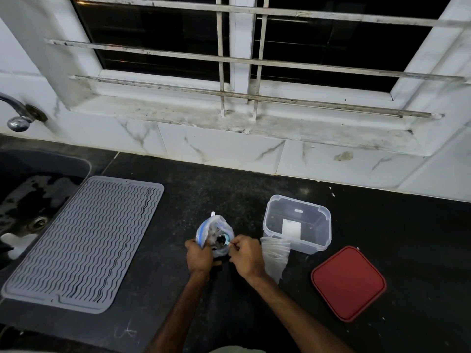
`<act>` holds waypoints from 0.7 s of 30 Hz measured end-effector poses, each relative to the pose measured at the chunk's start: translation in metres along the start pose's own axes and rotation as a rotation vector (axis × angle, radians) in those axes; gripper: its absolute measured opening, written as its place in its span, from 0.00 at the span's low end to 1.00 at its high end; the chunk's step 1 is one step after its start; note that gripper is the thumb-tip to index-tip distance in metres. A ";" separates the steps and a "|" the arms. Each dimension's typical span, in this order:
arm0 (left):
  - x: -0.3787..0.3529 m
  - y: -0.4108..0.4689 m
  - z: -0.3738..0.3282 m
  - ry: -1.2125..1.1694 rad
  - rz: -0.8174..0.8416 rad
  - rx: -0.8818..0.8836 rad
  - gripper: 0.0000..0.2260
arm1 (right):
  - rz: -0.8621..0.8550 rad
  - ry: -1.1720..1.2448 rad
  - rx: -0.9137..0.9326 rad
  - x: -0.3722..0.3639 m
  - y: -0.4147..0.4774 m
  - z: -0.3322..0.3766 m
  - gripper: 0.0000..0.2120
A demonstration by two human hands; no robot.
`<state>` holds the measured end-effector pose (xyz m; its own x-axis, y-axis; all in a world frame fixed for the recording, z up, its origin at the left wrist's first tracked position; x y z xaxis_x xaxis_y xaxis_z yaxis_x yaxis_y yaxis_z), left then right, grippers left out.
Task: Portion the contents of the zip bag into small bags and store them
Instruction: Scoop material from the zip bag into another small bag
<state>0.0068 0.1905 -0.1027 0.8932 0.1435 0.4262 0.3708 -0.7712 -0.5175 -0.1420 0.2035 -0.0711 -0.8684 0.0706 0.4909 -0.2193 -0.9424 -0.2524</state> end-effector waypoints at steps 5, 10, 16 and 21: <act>0.000 0.000 0.000 -0.038 0.013 0.034 0.15 | 0.056 0.390 -0.202 0.009 -0.006 -0.001 0.04; -0.003 0.003 0.002 -0.114 0.104 0.072 0.15 | 0.100 0.638 -0.300 0.016 -0.014 0.003 0.03; 0.000 0.004 0.002 -0.060 0.143 0.015 0.21 | 0.111 0.719 -0.313 0.032 -0.020 0.010 0.03; 0.018 0.002 0.006 0.073 0.019 -0.125 0.29 | 0.105 0.733 -0.291 0.060 -0.031 0.016 0.04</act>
<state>0.0252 0.1949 -0.1005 0.8772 0.0863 0.4723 0.3153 -0.8454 -0.4312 -0.1802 0.2314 -0.0209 -0.9403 0.2782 -0.1963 -0.1392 -0.8402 -0.5241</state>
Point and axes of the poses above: each hand's wrist, its own y-axis towards the middle knuckle, its own x-axis out of the back of the hand, z = x × y, the point moved 5 cm from there along y, towards the middle knuckle, and after that the axes turned 11 degrees about y, right-handed, at the moved point
